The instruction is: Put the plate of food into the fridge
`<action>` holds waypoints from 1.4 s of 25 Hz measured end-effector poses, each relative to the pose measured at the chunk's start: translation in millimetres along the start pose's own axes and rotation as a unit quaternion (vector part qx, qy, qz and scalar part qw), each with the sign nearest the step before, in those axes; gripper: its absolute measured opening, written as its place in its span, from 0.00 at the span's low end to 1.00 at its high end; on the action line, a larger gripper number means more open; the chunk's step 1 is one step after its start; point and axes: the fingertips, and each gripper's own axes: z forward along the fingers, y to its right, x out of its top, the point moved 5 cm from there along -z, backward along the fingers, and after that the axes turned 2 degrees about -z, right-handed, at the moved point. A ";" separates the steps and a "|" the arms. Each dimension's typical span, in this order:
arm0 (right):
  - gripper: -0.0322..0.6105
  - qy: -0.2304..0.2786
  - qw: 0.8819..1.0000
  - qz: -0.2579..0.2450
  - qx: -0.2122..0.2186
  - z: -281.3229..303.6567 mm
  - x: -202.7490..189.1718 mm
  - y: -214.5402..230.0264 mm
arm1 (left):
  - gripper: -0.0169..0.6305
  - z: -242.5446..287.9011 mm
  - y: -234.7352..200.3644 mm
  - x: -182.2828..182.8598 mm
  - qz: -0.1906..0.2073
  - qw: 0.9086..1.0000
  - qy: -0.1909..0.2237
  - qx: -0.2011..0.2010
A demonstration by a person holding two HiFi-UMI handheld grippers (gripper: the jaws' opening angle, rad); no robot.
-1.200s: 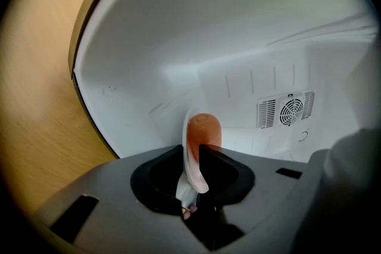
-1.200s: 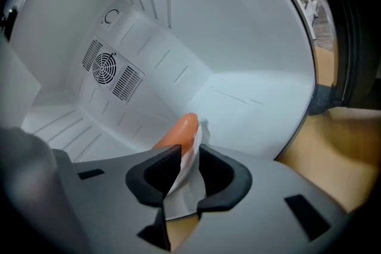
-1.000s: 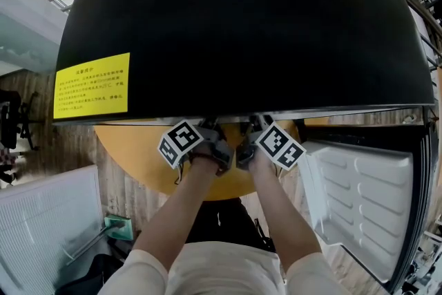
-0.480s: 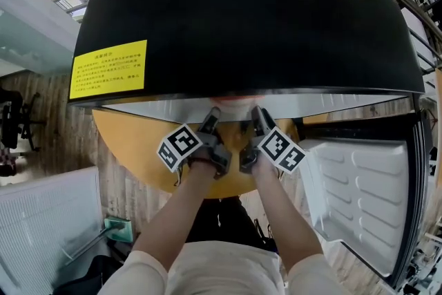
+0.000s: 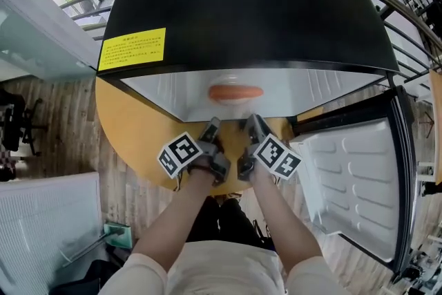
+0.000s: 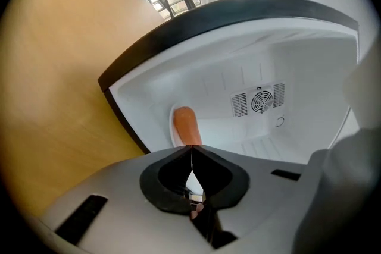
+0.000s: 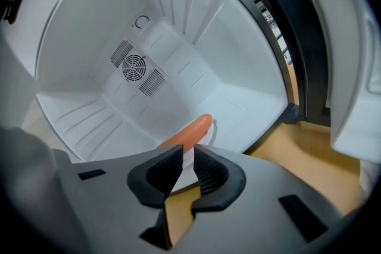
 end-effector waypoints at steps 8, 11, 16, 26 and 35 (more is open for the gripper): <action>0.10 0.002 0.998 -0.050 0.044 -40.6 6.5 -30.7 | 0.06 -43.3 26.2 -13.3 0.083 0.996 -0.031 -0.034; 0.09 -0.005 0.995 -0.082 0.062 -59.7 7.4 -45.3 | 0.06 -58.3 38.6 -18.1 0.141 0.989 -0.039 -0.035; 0.09 -0.045 0.987 -0.140 0.062 -93.5 -4.7 -61.4 | 0.06 -88.3 61.5 -30.7 0.281 0.957 -0.063 -0.023; 0.10 -0.064 0.973 -0.209 0.073 -150.6 -23.9 -77.8 | 0.06 -148.9 77.2 -71.0 0.440 0.891 -0.110 -0.008; 0.09 -0.068 0.969 -0.228 0.066 -180.7 -38.5 -74.9 | 0.06 -179.2 58.0 -89.8 0.474 0.872 -0.118 0.030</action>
